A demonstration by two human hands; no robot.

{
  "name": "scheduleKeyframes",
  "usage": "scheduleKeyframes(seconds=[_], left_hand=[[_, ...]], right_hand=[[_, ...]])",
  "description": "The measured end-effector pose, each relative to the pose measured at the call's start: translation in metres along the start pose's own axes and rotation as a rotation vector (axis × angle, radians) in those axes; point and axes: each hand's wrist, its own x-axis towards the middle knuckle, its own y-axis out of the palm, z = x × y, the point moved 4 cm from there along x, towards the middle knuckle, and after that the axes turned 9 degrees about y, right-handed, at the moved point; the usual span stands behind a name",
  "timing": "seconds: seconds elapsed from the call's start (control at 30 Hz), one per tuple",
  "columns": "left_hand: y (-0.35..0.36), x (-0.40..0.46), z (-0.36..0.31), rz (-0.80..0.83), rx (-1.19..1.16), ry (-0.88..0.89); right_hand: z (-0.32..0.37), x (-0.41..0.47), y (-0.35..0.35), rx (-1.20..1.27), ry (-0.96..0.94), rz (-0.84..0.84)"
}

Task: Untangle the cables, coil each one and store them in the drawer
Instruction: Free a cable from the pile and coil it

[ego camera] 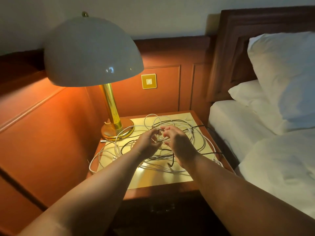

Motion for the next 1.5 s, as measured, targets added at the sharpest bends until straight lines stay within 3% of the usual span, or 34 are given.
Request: scheduleKeyframes(seconds=[0.1, 0.2, 0.3, 0.37, 0.43, 0.63, 0.73, 0.9, 0.97, 1.1, 1.2, 1.33, 1.4, 1.5], left_hand=[[0.011, 0.008, 0.013, -0.028, -0.007, -0.080], [0.020, 0.013, 0.029, -0.023, 0.047, -0.128], [0.027, 0.017, 0.045, -0.055, 0.003, -0.206], [0.030, 0.021, 0.050, -0.076, -0.030, -0.242], [0.032, 0.025, 0.054, -0.088, -0.044, -0.250], [0.037, 0.027, 0.060, -0.113, -0.018, -0.231], [0.038, 0.030, 0.067, -0.114, -0.017, -0.242], [0.039, 0.030, 0.069, -0.146, -0.031, -0.266], [0.039, 0.029, 0.067, -0.147, 0.000, -0.272], [0.039, 0.029, 0.067, -0.152, 0.008, -0.289], [0.040, 0.032, 0.073, -0.153, 0.007, -0.280], [0.041, 0.032, 0.074, -0.173, 0.005, -0.300], [0.041, 0.032, 0.073, -0.173, 0.029, -0.289], [0.041, 0.031, 0.073, -0.168, 0.030, -0.273]], right_hand=[[-0.001, 0.003, -0.001, 0.157, -0.028, 0.037], [-0.005, 0.008, -0.001, 0.499, -0.005, -0.018], [-0.019, 0.017, -0.007, 0.757, 0.213, -0.194], [-0.030, 0.021, -0.011, 0.620, 0.360, -0.284], [-0.042, 0.027, -0.012, 0.447, 0.472, -0.258], [-0.057, 0.031, -0.006, 0.088, 0.636, 0.066], [-0.051, 0.032, -0.008, -0.210, 0.504, 0.091], [-0.031, 0.034, -0.002, -0.500, 0.028, -0.178], [-0.031, 0.033, 0.002, -0.476, -0.082, -0.172], [-0.032, 0.028, 0.005, -0.099, -0.167, 0.006], [-0.029, 0.030, 0.004, 0.135, -0.215, -0.012], [-0.023, 0.036, -0.003, 0.488, -0.025, -0.165], [-0.028, 0.040, -0.011, 0.354, 0.155, -0.246], [-0.043, 0.042, -0.013, 0.065, 0.383, -0.155]])
